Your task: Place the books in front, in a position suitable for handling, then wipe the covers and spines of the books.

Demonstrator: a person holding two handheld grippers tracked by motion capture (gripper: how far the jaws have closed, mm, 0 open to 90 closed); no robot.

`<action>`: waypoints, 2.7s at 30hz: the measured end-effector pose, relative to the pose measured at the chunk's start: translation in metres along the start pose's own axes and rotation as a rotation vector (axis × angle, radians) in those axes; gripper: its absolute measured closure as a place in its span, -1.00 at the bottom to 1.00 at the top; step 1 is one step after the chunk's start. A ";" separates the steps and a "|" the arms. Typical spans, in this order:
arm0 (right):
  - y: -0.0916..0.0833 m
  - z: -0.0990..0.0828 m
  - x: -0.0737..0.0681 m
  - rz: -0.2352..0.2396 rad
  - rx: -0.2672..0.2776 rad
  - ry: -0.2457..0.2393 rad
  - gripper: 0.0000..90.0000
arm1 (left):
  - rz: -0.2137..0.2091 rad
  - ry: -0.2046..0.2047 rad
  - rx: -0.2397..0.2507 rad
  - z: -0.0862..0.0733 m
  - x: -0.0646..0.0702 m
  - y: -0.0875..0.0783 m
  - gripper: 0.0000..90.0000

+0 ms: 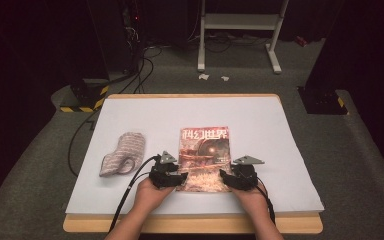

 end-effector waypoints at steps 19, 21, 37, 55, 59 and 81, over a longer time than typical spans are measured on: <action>0.004 -0.005 -0.030 0.012 0.006 -0.034 0.06 | 0.013 0.012 0.014 -0.022 -0.007 -0.022 0.08; 0.004 -0.005 -0.031 0.003 0.006 -0.037 0.06 | 0.004 0.014 0.014 -0.022 -0.007 -0.023 0.09; -0.015 -0.001 -0.015 -0.025 0.101 -0.054 -0.09 | 0.072 0.032 0.127 -0.012 -0.035 -0.068 0.06; -0.031 -0.004 -0.006 -0.041 0.150 -0.056 -0.05 | 0.208 -0.014 0.226 -0.014 -0.100 -0.123 -0.19; -0.031 -0.002 -0.005 -0.039 0.156 -0.053 0.01 | 0.272 -0.004 0.226 -0.022 -0.116 -0.127 -0.25; -0.022 -0.006 -0.014 -0.024 0.131 -0.092 0.02 | 0.253 -0.154 0.102 -0.056 -0.163 -0.095 -0.32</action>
Point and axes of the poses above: each handheld gripper's, and its own axes: y roughly forward along the jaws, z roughly out of its top, x roughly to its right, the point moved 8 cm from there along y, roughly forward along the jaws, and after that the axes turned 5 degrees about y, right-handed, at the moved point
